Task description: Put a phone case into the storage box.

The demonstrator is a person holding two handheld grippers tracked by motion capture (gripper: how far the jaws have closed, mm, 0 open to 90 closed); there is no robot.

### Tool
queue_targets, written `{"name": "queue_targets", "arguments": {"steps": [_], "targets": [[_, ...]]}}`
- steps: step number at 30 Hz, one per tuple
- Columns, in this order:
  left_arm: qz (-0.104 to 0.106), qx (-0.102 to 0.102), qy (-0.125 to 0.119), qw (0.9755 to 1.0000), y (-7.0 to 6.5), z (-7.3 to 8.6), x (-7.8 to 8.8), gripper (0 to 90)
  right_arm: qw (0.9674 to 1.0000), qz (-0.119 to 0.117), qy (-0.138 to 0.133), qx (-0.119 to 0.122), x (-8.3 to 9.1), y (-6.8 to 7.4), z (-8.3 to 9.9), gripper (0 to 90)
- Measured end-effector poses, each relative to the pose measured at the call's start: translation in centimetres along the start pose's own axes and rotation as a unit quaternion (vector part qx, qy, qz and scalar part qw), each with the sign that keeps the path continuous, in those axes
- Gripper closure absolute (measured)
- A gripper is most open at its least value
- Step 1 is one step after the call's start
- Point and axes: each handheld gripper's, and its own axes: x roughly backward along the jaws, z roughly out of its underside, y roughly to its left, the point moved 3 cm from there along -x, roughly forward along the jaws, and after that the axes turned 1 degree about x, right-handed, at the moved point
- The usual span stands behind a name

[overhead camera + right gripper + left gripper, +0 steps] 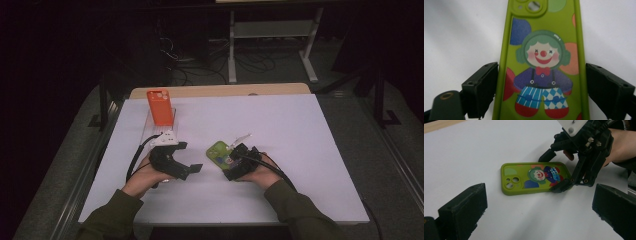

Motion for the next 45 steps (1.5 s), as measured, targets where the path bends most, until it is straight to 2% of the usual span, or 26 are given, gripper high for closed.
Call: {"name": "queue_targets", "arguments": {"steps": [5, 12, 15, 18, 19, 20, 23, 24, 27, 31, 34, 35, 36, 37, 38, 42, 44, 45], "targets": [[-0.002, -0.004, 0.003, 1.0000, 0.1, 0.0, 0.0, 0.0, 1.0000, 0.000, -0.007, -0.004, 0.0, 0.1, 0.2, 14.0], [-0.002, -0.005, 0.004, 1.0000, 0.0, 0.1, -0.1, 0.0, 0.9999, -0.003, 0.002, -0.009, 0.1, 0.0, 0.1, 15.6], [-0.003, -0.007, 0.006, 1.0000, 0.1, 0.1, -0.1, 0.0, 0.9999, -0.011, 0.002, -0.003, 0.2, -0.2, 0.1, 15.7], [-0.003, -0.010, 0.005, 0.9999, 0.1, -0.1, 0.0, 0.0, 0.9995, -0.027, 0.005, -0.013, 0.5, -0.5, 0.1, 15.7], [-0.004, -0.010, 0.005, 0.9999, 0.1, -0.1, 0.0, 0.0, 0.9996, -0.026, 0.003, -0.003, 0.6, -0.8, 0.1, 15.7], [-0.003, -0.009, 0.004, 0.9999, 0.2, -0.2, 0.1, 0.0, 0.9995, -0.028, 0.002, -0.013, 0.9, -0.7, 0.0, 15.7], [-0.003, -0.012, 0.002, 0.9999, 0.3, -0.4, 0.2, 0.0, 0.9994, -0.029, 0.000, 0.017, 1.6, -1.5, 0.0, 15.7], [-0.002, -0.011, 0.001, 0.9999, 0.2, -0.5, 0.2, 0.0, 0.9992, -0.039, 0.000, 0.003, 1.9, -1.5, 0.0, 15.7], [0.002, -0.015, 0.005, 0.9999, 0.2, -0.8, 0.2, 0.0, 0.9989, -0.044, 0.000, 0.018, 2.7, -2.1, 0.0, 15.7], [0.009, -0.032, 0.011, 0.9994, 0.2, -1.6, 0.1, 0.0, 0.9981, -0.051, 0.002, 0.034, 4.0, -3.2, 0.1, 15.6], [0.016, -0.043, 0.015, 0.9988, 0.1, -2.2, -0.2, 0.0, 0.9971, -0.060, 0.000, 0.046, 4.9, -4.0, 0.4, 15.6], [0.020, -0.039, 0.014, 0.9989, 0.0, -2.4, -0.4, 0.0, 0.9966, -0.066, -0.001, 0.049, 5.2, -4.2, 0.5, 15.6], [0.023, -0.042, 0.016, 0.9987, -0.1, -2.5, -0.5, 0.0, 0.9958, -0.067, 0.000, 0.063, 5.4, -4.7, 0.6, 15.6], [0.026, -0.046, 0.018, 0.9984, -0.1, -2.6, -0.7, 0.0, 0.9954, -0.071, 0.002, 0.065, 5.6, -4.8, 0.7, 15.6], [0.032, -0.051, 0.021, 0.9980, -0.2, -2.8, -0.9, 0.0, 0.9939, -0.076, -0.002, 0.081, 5.7, -5.0, 0.8, 15.6], [0.053, -0.073, 0.034, 0.9954, -0.7, -3.4, -1.6, 0.0, 0.9893, -0.101, -0.009, 0.106, 6.7, -5.6, 1.0, 15.6], [0.064, -0.085, 0.043, 0.9934, -0.9, -3.6, -2.0, 0.0, 0.9876, -0.100, -0.009, 0.121, 7.0, -5.9, 1.0, 15.6], [0.068, -0.096, 0.050, 0.9919, -1.0, -3.8, -2.2, 0.0, 0.9870, -0.108, -0.006, 0.119, 7.2, -5.9, 0.9, 15.6]]}}
